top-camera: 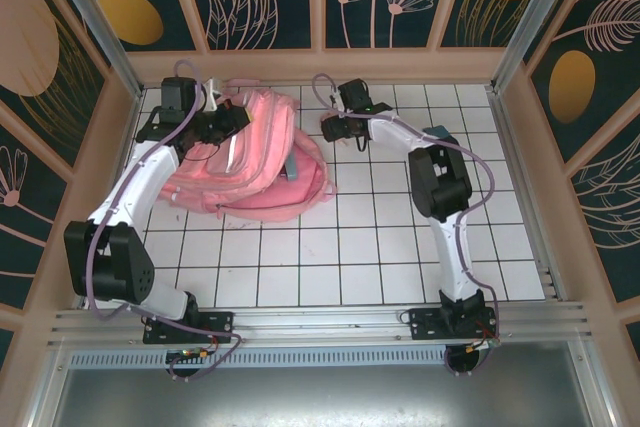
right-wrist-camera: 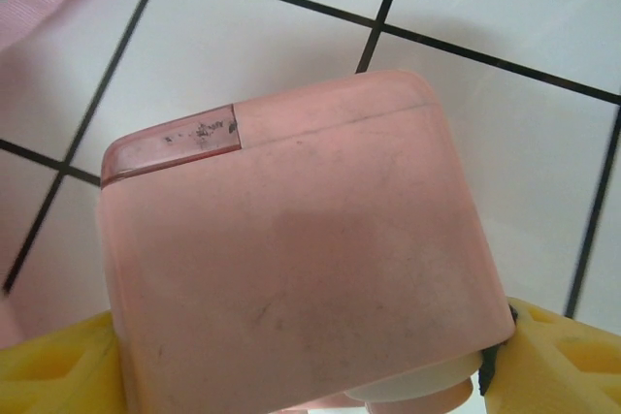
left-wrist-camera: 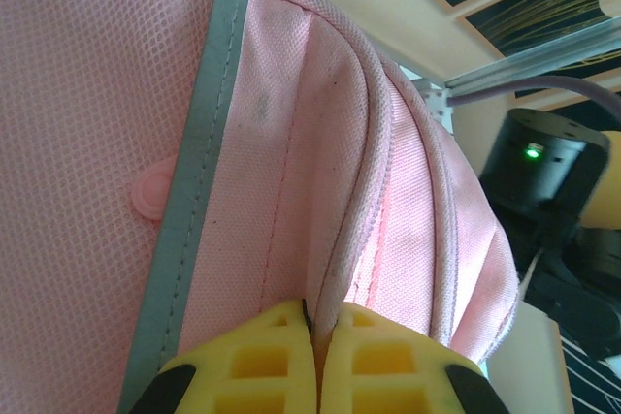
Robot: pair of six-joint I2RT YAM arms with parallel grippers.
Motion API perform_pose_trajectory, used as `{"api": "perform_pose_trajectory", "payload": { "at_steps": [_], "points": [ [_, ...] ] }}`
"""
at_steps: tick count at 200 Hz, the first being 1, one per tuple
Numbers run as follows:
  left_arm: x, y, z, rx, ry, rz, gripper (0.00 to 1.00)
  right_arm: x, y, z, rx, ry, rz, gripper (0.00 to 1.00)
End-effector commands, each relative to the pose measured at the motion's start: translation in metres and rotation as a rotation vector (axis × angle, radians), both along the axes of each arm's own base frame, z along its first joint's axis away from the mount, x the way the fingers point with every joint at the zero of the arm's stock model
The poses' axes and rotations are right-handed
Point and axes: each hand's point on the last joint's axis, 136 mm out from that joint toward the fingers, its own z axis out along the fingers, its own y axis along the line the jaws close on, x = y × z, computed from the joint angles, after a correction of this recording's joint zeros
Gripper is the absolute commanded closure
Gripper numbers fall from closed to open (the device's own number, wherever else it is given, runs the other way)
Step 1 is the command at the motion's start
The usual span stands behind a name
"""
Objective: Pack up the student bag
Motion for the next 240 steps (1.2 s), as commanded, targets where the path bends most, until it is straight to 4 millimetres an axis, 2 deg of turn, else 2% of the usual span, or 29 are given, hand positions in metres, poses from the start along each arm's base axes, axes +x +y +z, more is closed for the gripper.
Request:
{"api": "perform_pose_trajectory", "payload": {
  "at_steps": [1,28,32,50,94,120,143,177,240],
  "points": [
    [0.021,0.002,0.022,-0.055,-0.065,0.028,1.0,-0.01,0.009,0.075,0.088,-0.113,-0.008,0.36],
    [0.03,0.0,0.023,-0.067,-0.064,0.036,1.0,-0.038,0.026,0.092,0.095,-0.124,0.038,0.36],
    [0.031,0.001,0.023,-0.07,-0.063,0.038,1.0,-0.047,0.037,0.094,0.098,-0.125,0.062,0.36],
    [0.035,0.0,0.028,-0.085,-0.067,0.046,1.0,-0.072,0.062,0.096,0.11,-0.115,0.113,0.36],
    [0.04,-0.001,0.042,-0.121,-0.094,0.058,1.0,-0.124,0.117,0.084,0.144,-0.07,0.205,0.36],
    [0.04,-0.001,0.05,-0.136,-0.111,0.066,1.0,-0.148,0.142,0.072,0.158,-0.033,0.251,0.36],
    [0.041,-0.001,0.052,-0.144,-0.111,0.067,1.0,-0.171,0.16,0.072,0.186,-0.012,0.292,0.36],
    [0.042,0.0,0.052,-0.146,-0.111,0.077,1.0,-0.199,0.177,0.062,0.191,0.008,0.343,0.36],
    [0.041,0.001,0.052,-0.146,-0.111,0.082,1.0,-0.241,0.182,0.032,0.143,0.057,0.404,0.35]
  ]
}}
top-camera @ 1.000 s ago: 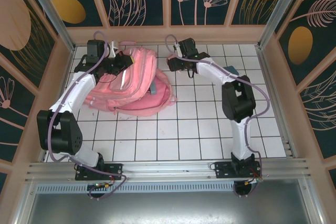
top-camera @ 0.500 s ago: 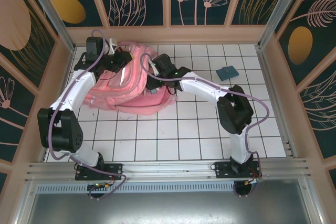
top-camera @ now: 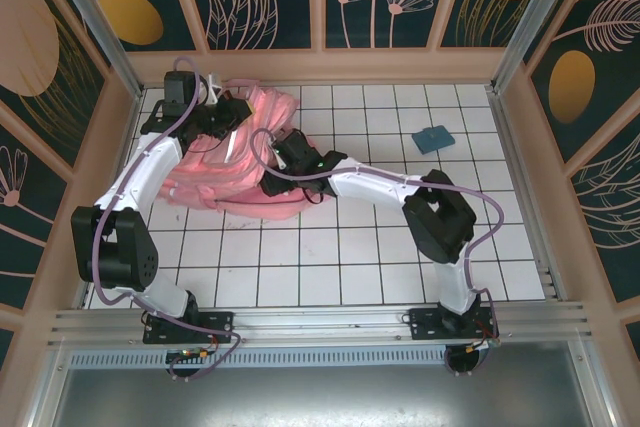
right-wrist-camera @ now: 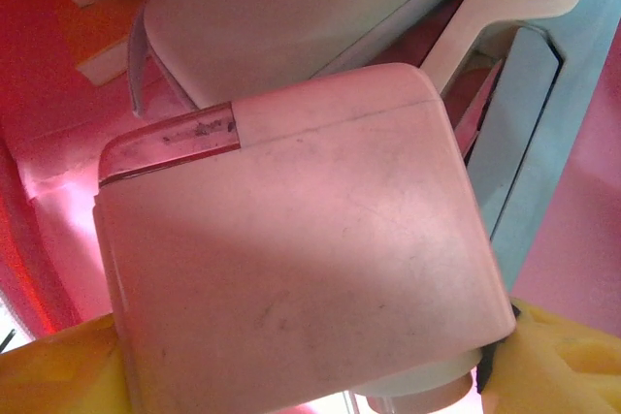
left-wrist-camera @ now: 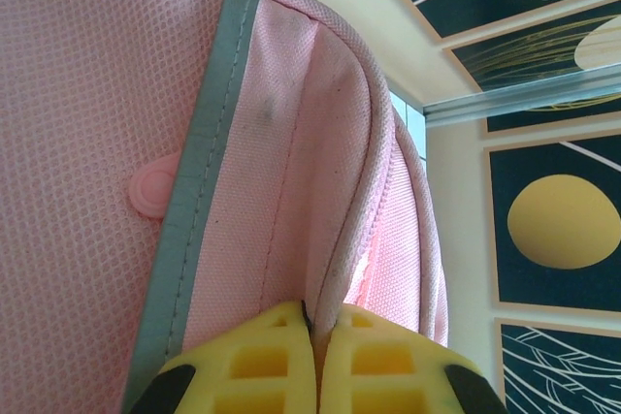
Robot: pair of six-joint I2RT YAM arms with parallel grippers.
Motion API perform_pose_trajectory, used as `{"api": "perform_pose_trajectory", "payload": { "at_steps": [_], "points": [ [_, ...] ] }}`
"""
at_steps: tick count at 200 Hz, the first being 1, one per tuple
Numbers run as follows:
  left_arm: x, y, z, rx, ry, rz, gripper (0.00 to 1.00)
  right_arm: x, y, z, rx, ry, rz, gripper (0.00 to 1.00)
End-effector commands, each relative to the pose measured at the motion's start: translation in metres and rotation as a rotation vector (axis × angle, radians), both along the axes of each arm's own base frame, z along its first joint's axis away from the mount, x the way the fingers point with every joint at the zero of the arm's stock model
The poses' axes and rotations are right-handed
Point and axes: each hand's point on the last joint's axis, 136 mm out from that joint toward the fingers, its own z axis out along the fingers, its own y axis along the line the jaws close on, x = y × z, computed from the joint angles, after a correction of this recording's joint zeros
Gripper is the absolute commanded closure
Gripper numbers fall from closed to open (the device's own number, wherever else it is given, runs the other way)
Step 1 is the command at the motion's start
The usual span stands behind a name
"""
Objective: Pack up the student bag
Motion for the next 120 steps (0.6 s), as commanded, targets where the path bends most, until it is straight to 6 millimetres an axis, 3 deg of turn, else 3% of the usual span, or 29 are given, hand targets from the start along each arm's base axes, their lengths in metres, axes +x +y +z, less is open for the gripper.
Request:
{"api": "perform_pose_trajectory", "payload": {
  "at_steps": [1,27,48,73,94,120],
  "points": [
    [0.02,0.003,0.05,-0.032,-0.175,0.034,1.0,-0.045,0.018,-0.003,-0.01,0.013,0.129,0.35],
    [0.019,0.003,0.048,-0.032,-0.171,0.034,1.0,-0.057,0.024,-0.015,-0.049,0.018,0.156,0.34],
    [0.019,0.003,0.046,-0.032,-0.169,0.033,1.0,-0.068,0.033,-0.012,-0.05,-0.011,0.185,0.32],
    [0.017,0.002,0.046,-0.041,-0.167,0.031,1.0,-0.064,0.031,-0.027,-0.108,-0.036,0.189,0.3],
    [0.015,0.0,0.047,-0.053,-0.168,0.019,1.0,-0.049,0.021,-0.046,-0.185,-0.056,0.151,0.3],
    [0.011,0.0,0.047,-0.054,-0.172,0.012,1.0,-0.013,-0.001,-0.047,-0.226,-0.084,0.025,0.3]
  ]
}}
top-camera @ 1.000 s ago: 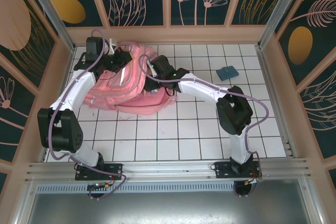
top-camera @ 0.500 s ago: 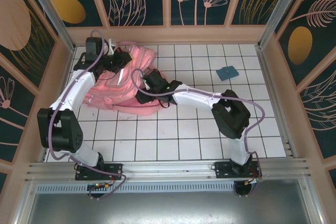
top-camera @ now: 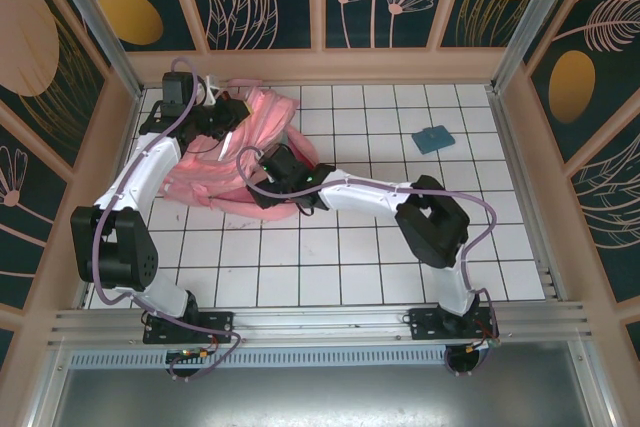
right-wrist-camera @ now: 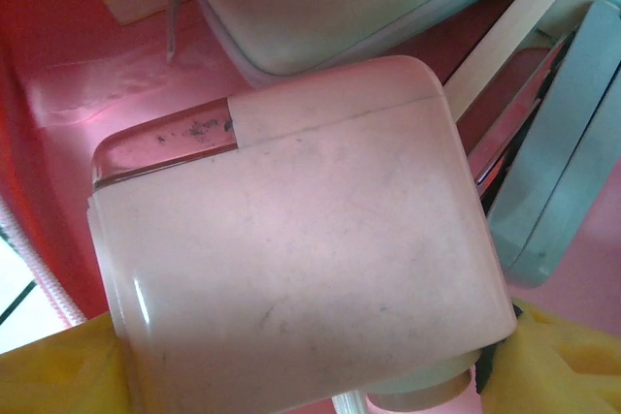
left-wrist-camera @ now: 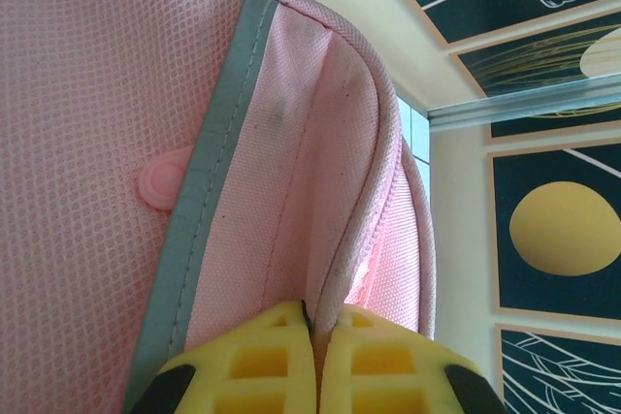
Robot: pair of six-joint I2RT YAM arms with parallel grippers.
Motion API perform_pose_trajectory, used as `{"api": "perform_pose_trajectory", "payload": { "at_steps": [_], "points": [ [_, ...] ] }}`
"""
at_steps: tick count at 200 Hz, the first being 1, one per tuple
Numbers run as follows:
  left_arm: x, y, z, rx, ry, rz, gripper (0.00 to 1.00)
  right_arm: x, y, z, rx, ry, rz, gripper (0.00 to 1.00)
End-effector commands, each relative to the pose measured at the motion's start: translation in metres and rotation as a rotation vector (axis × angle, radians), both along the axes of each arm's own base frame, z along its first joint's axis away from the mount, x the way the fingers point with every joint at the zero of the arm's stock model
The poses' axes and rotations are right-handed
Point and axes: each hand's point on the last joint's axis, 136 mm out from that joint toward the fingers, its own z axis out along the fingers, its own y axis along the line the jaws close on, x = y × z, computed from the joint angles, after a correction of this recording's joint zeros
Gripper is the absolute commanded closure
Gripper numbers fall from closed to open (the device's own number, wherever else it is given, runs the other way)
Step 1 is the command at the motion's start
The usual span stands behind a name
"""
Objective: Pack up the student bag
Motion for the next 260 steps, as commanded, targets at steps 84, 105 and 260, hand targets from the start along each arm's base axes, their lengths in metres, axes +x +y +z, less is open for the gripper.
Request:
{"api": "perform_pose_trajectory", "payload": {
  "at_steps": [84,105,260],
  "points": [
    [0.007,-0.006,0.043,-0.046,-0.173,-0.016,1.0,0.046,-0.027,0.006,-0.065,-0.099,-0.069,0.3],
    [0.008,-0.005,0.043,-0.043,-0.174,-0.014,1.0,0.023,-0.011,0.016,-0.043,-0.13,0.03,0.31],
    [0.011,-0.005,0.04,-0.033,-0.166,-0.02,1.0,0.01,-0.017,0.026,0.076,-0.01,0.07,0.07]
  ]
}}
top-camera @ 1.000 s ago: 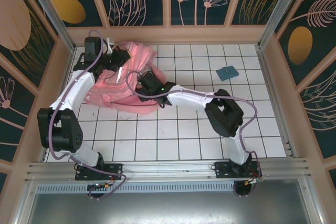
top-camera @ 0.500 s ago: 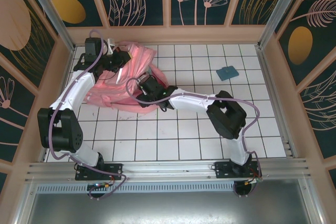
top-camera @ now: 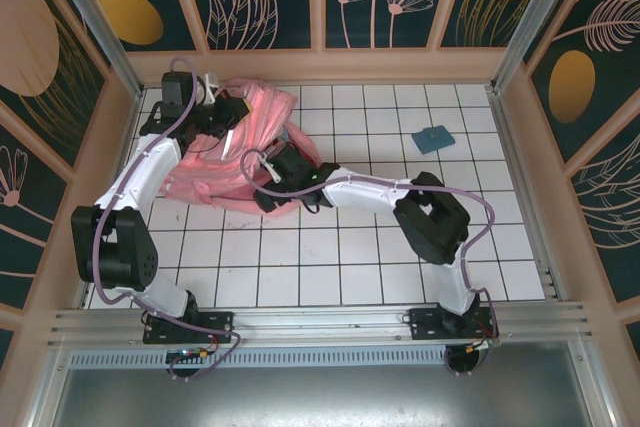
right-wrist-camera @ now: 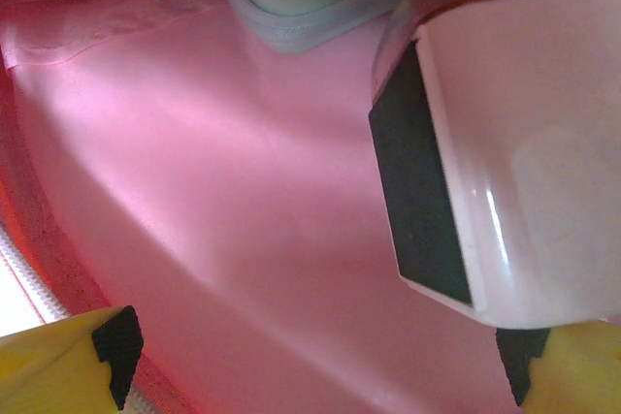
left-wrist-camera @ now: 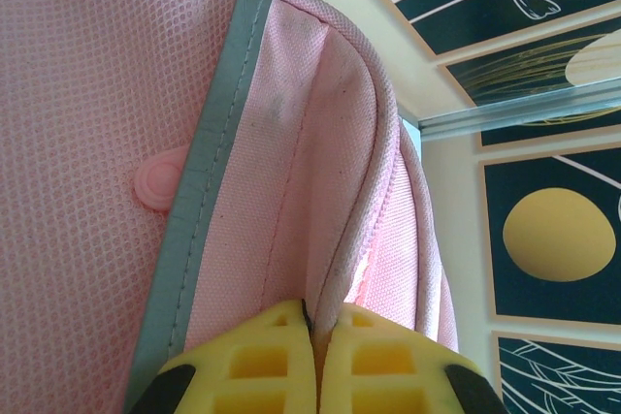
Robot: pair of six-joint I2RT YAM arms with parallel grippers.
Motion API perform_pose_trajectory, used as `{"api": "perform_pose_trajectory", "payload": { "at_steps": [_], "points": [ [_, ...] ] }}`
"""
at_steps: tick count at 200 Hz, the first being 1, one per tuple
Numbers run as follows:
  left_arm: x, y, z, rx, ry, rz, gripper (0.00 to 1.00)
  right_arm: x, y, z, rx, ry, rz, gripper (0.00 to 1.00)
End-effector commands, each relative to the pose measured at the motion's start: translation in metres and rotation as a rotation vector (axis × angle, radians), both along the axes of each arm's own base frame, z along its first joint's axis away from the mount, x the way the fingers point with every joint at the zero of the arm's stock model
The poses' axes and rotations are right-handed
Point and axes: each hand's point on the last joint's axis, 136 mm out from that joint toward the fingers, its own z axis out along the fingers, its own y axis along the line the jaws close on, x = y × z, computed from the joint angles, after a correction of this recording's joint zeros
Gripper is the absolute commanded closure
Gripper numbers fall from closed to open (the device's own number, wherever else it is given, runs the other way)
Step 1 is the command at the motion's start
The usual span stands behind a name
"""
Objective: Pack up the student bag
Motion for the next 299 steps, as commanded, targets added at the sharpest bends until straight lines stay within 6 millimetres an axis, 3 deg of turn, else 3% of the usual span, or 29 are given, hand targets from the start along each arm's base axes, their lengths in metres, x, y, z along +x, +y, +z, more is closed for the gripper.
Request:
{"api": "perform_pose_trajectory", "payload": {
  "at_steps": [1,30,54,72,91,119,160,191,270,286,299],
  "points": [
    [0.006,-0.005,0.037,-0.024,-0.134,-0.023,1.0,0.002,-0.006,0.04,0.103,-0.005,-0.008,0.07],
    [0.007,-0.005,0.039,-0.023,-0.14,-0.023,1.0,0.014,-0.027,0.066,0.199,0.02,-0.05,0.13],
    [0.009,-0.006,0.043,-0.027,-0.147,-0.026,1.0,0.031,-0.046,0.071,0.256,0.055,-0.099,0.16],
    [0.009,-0.007,0.046,-0.028,-0.153,-0.03,1.0,0.045,-0.05,0.071,0.313,0.107,-0.104,0.31],
    [0.008,-0.007,0.046,-0.031,-0.153,-0.033,1.0,0.065,-0.051,0.059,0.329,0.174,-0.141,0.55],
    [0.007,-0.008,0.043,-0.038,-0.148,-0.037,1.0,0.096,-0.049,0.036,0.302,0.216,-0.212,0.69],
    [0.006,-0.007,0.044,-0.03,-0.151,-0.038,1.0,0.124,-0.043,0.029,0.385,0.28,-0.26,0.73],
    [0.008,-0.008,0.043,-0.031,-0.149,-0.039,1.0,0.115,-0.029,0.018,0.386,0.347,-0.202,0.73],
    [0.012,-0.008,0.038,-0.032,-0.141,-0.039,1.0,0.063,-0.015,0.009,0.336,0.392,-0.122,0.71],
    [0.012,-0.009,0.039,-0.037,-0.144,-0.044,1.0,0.064,-0.021,0.008,0.32,0.368,-0.159,0.7],
    [0.012,-0.01,0.039,-0.041,-0.145,-0.048,1.0,0.071,-0.031,0.016,0.333,0.338,-0.199,0.64]
  ]
}}
